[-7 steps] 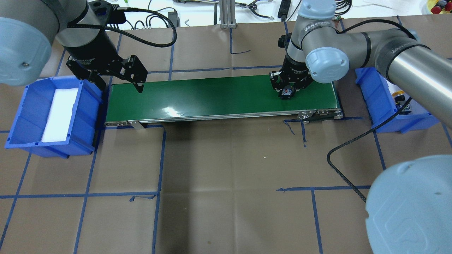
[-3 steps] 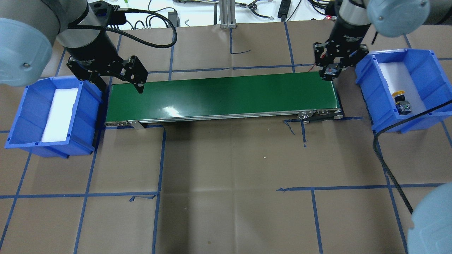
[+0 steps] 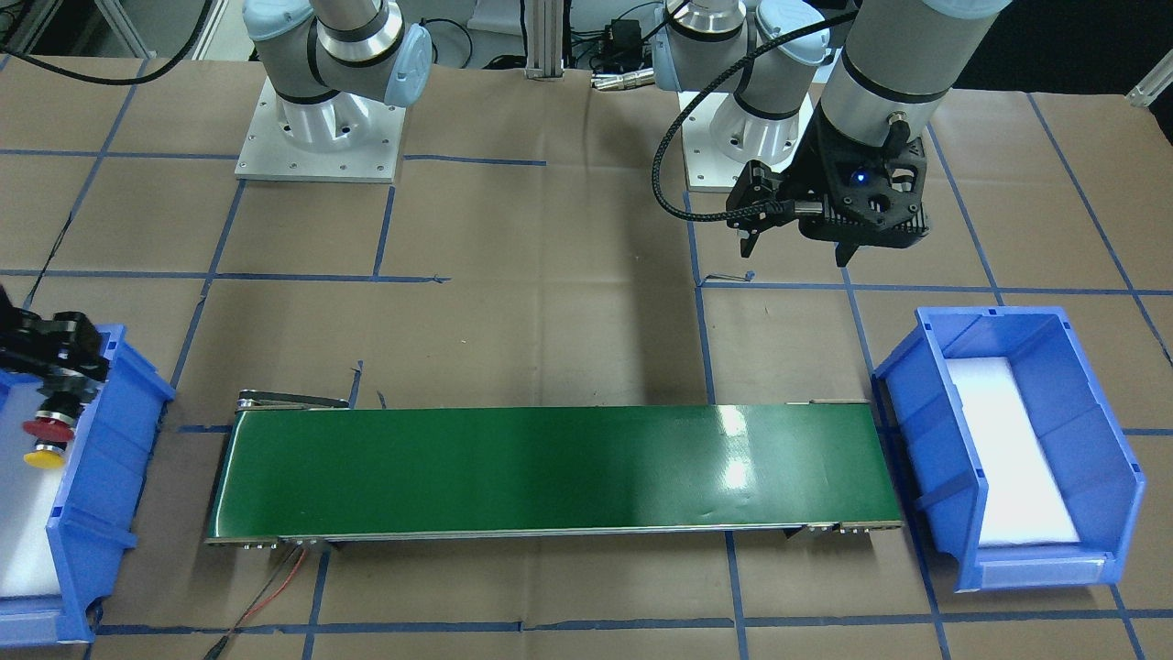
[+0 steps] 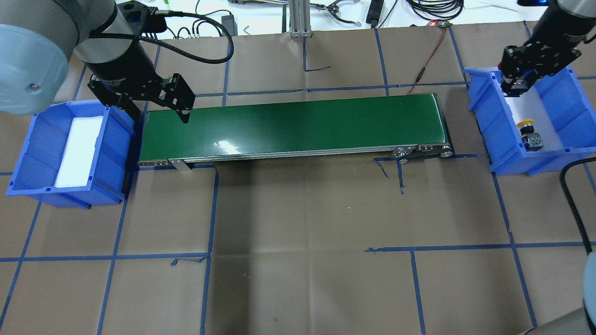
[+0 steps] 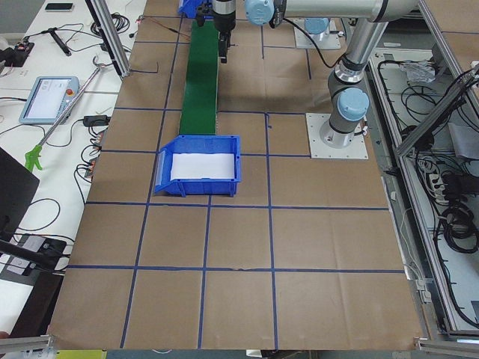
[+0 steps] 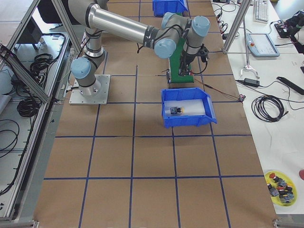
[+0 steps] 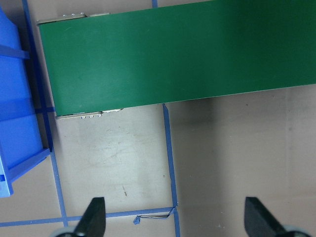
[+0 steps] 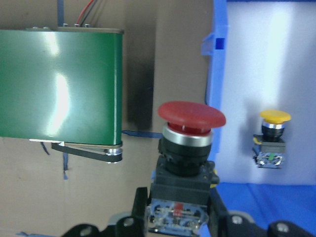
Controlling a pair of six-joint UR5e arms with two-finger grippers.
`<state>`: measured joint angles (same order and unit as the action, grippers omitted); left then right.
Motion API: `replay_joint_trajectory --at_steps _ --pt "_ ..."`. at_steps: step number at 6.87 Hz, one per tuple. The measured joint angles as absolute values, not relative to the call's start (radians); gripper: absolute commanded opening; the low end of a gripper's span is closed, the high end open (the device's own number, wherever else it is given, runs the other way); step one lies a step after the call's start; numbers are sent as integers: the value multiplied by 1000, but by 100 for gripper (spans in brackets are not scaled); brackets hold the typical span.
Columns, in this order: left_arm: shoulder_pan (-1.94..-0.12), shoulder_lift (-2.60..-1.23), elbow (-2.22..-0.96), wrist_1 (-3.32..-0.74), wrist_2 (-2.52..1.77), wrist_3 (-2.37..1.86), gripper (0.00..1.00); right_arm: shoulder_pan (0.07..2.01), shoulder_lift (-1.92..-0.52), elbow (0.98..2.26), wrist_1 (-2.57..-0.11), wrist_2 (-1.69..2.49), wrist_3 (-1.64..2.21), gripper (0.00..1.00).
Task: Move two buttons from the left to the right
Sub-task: 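Lift the red button with the right gripper and carry it to the blue bin, then lower the red button into the bin beside the yellow button and release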
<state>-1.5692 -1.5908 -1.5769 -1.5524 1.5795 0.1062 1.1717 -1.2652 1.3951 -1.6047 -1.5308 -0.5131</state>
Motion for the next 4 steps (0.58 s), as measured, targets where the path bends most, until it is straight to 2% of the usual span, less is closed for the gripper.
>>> replay_joint_trajectory --at_steps 4 --pt "-1570 -1591 -1577 -1552 1580 106 100 1058 -1081 1351 -1817 -1600 -719 5"
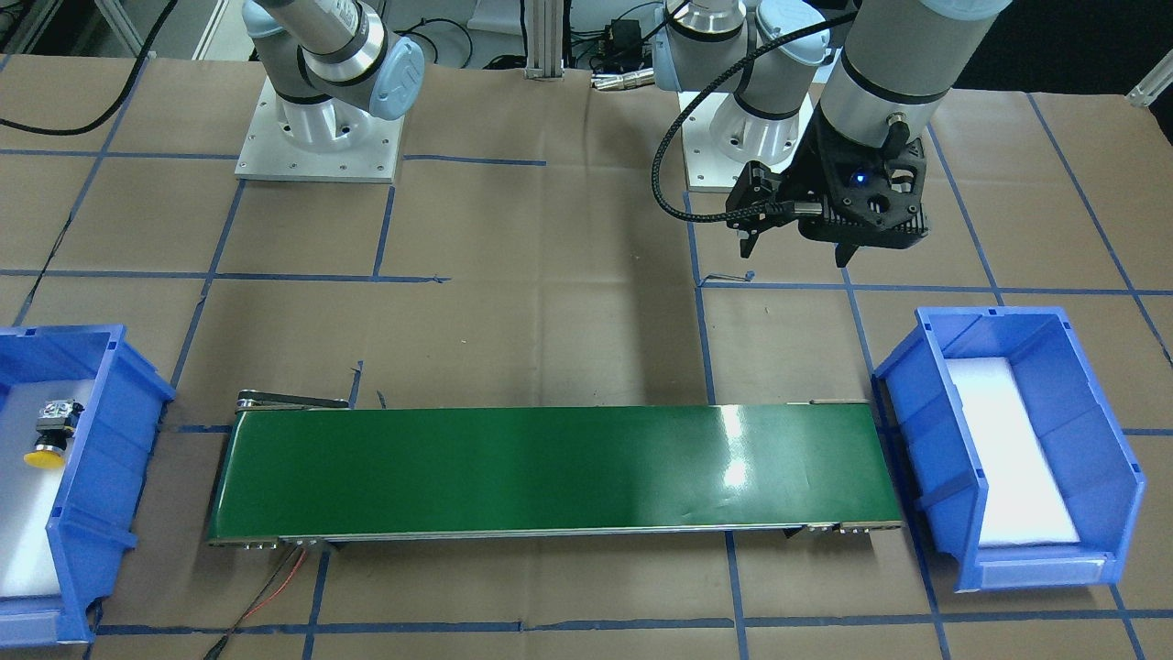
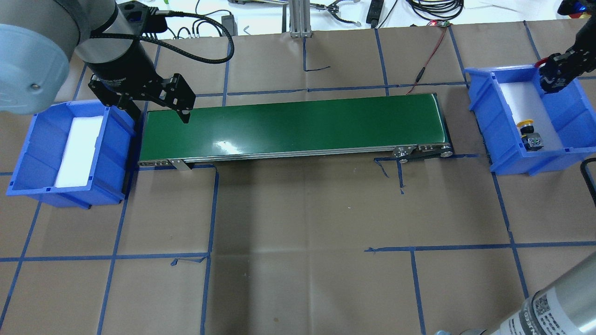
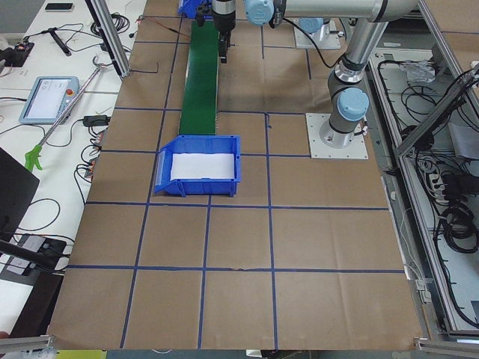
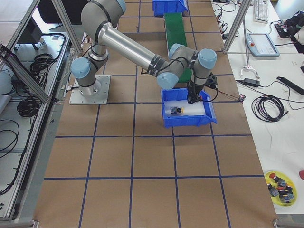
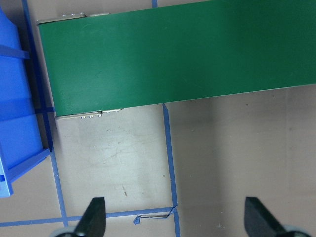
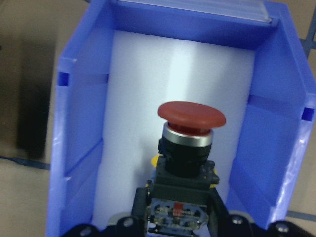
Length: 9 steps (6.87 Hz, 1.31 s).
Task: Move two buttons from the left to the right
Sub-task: 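Lower the red button into the bin beside the yellow button and release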
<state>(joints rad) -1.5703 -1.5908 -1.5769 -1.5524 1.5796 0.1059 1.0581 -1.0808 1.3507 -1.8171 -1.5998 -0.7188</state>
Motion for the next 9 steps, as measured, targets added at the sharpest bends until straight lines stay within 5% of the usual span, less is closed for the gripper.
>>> replay_joint_trajectory --at_steps 7,8,9 --pt "-1571 -1591 -1577 -1552 1578 102 100 1096 -961 1340 -1830 -1616 -712 5" --pt "-1571 -1591 -1577 -1554 1578 96 100 1097 -950 1343 -1830 -1616 -712 9" --pt "-1571 -1591 -1577 -1555 1578 92 100 1097 -940 1343 -1830 -1616 -713 37"
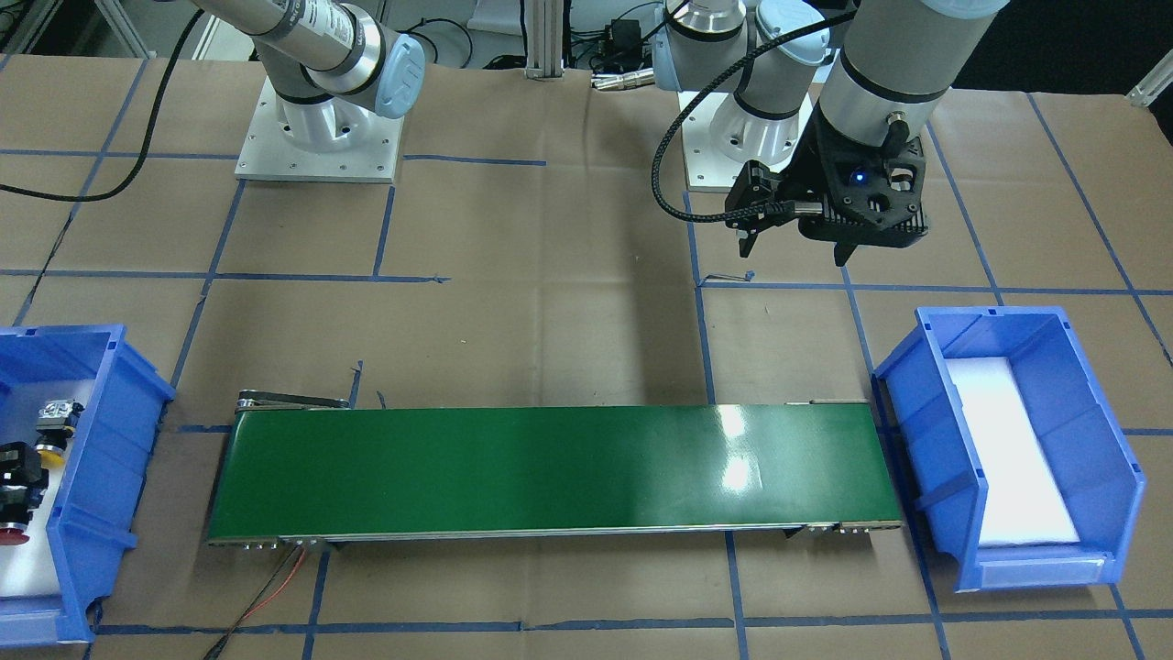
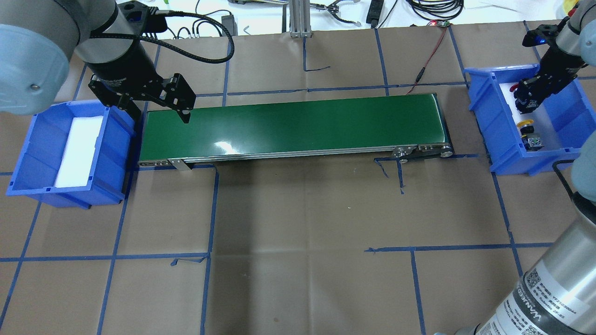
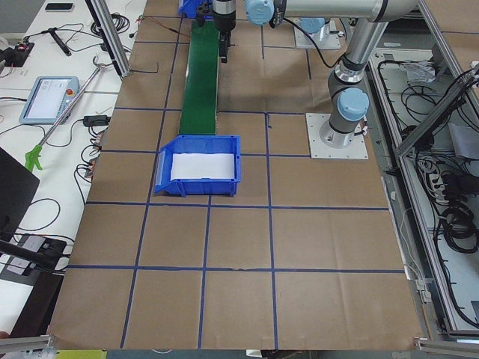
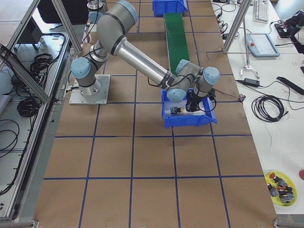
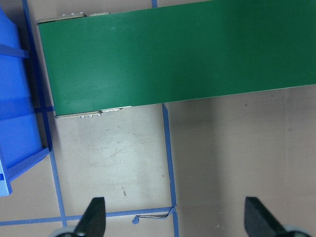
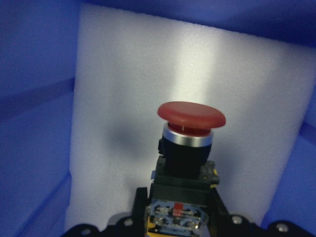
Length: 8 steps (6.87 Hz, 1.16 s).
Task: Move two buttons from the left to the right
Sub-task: 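Lower the red button into the bin beside the yellow button and release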
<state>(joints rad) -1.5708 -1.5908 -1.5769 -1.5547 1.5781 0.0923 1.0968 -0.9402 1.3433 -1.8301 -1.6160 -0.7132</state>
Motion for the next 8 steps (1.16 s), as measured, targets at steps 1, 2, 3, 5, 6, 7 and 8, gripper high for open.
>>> replay_joint_trajectory --at_steps 1,2,3,5,6,7,8 --pt "-1571 -1591 -1577 -1555 1577 90 100 1097 -933 1343 -1830 -1612 -714 70" --pt "-1571 -1591 -1577 -1555 1577 89 100 1097 -928 1342 -1831 -1596 -715 86" --pt "-1571 -1591 -1576 -1555 1578 89 100 1097 -927 1340 -1831 -1568 -715 97" --pt "-1570 -1591 -1575 -1556 1578 89 100 1097 -932 1338 -1828 -1533 -716 98" --pt "-1570 -1592 -1573 -1555 1579 89 100 1097 -937 1336 -1826 -1532 -716 99" --pt "-1571 -1592 -1572 -1555 1580 89 100 1097 -955 1335 -1820 -1535 -715 99" --pt "-1571 -1592 -1571 -1555 1580 89 100 1097 -988 1337 -1816 -1538 -714 99"
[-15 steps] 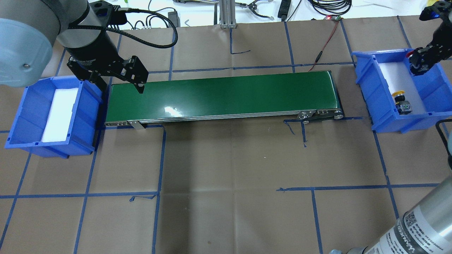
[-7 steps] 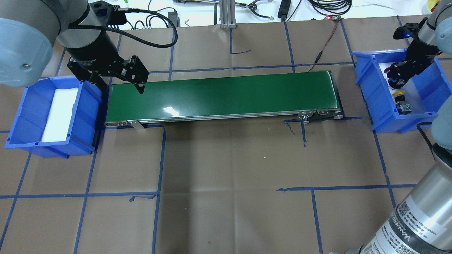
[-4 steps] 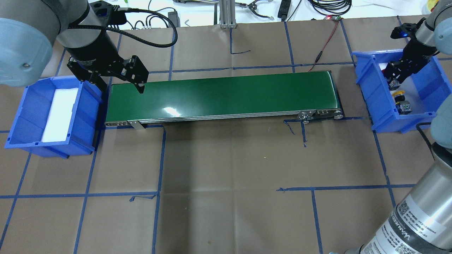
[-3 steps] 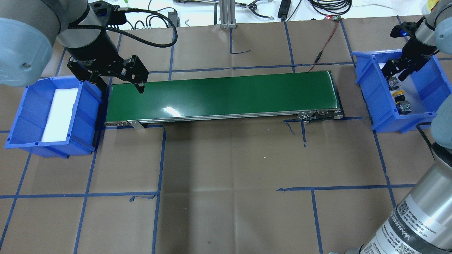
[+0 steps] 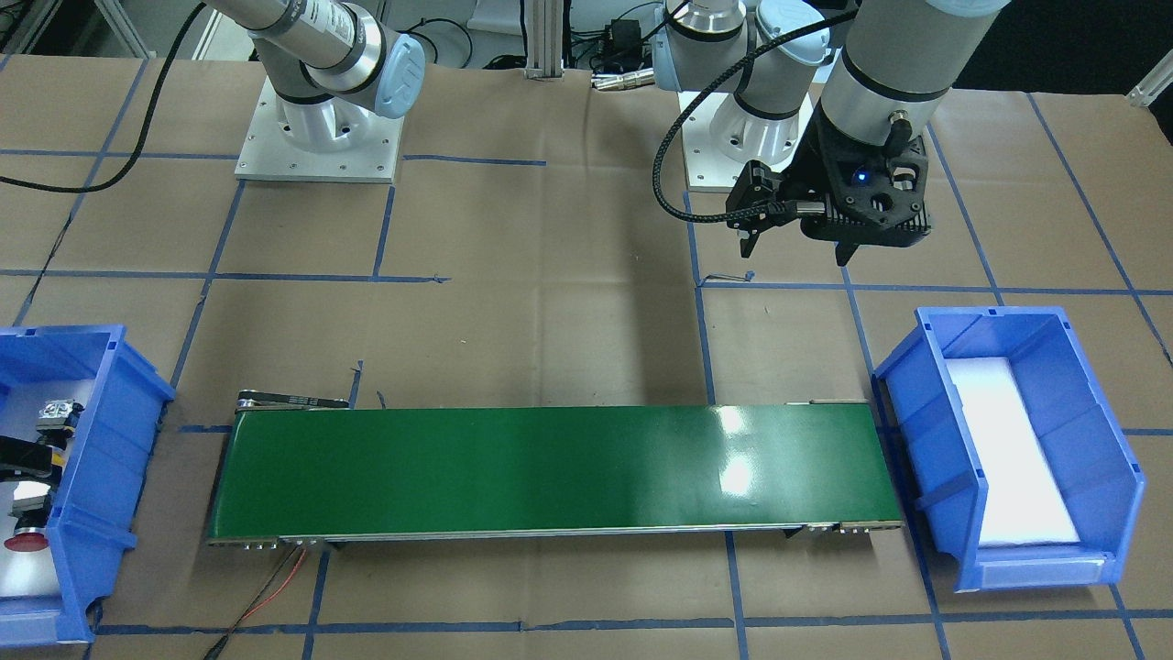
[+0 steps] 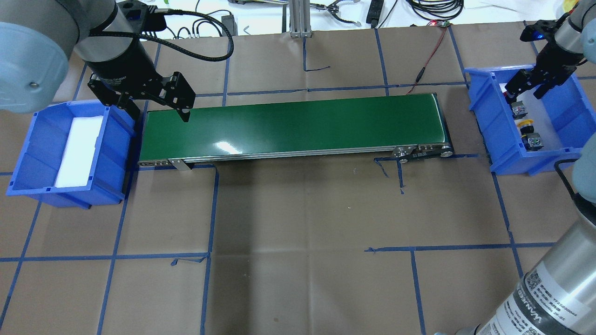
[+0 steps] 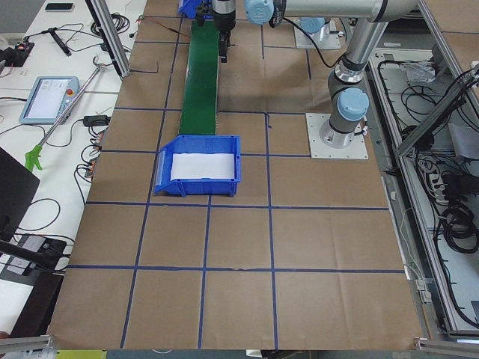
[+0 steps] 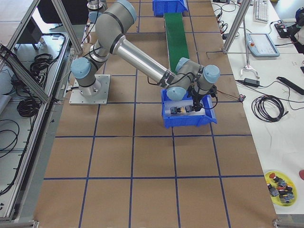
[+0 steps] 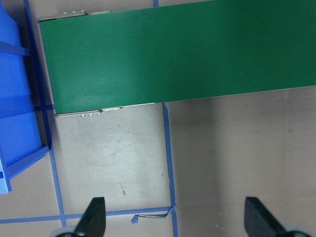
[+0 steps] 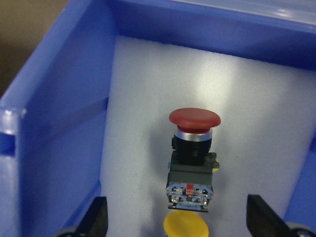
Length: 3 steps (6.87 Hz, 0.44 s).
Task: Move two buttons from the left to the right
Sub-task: 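Lower the red button into the bin beside the yellow button and release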
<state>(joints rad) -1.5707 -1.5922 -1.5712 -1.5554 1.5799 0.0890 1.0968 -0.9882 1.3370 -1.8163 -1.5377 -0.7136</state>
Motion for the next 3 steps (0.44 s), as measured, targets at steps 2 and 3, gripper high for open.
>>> replay_joint_trajectory --at_steps 2,3 --pt "-1571 -1592 -1570 -1555 1580 89 100 1097 -1091 1339 -1777 -1539 -715 100" --pt "-1571 -1592 -1570 -1555 1580 89 100 1098 -1166 1341 -1724 -1542 -716 100"
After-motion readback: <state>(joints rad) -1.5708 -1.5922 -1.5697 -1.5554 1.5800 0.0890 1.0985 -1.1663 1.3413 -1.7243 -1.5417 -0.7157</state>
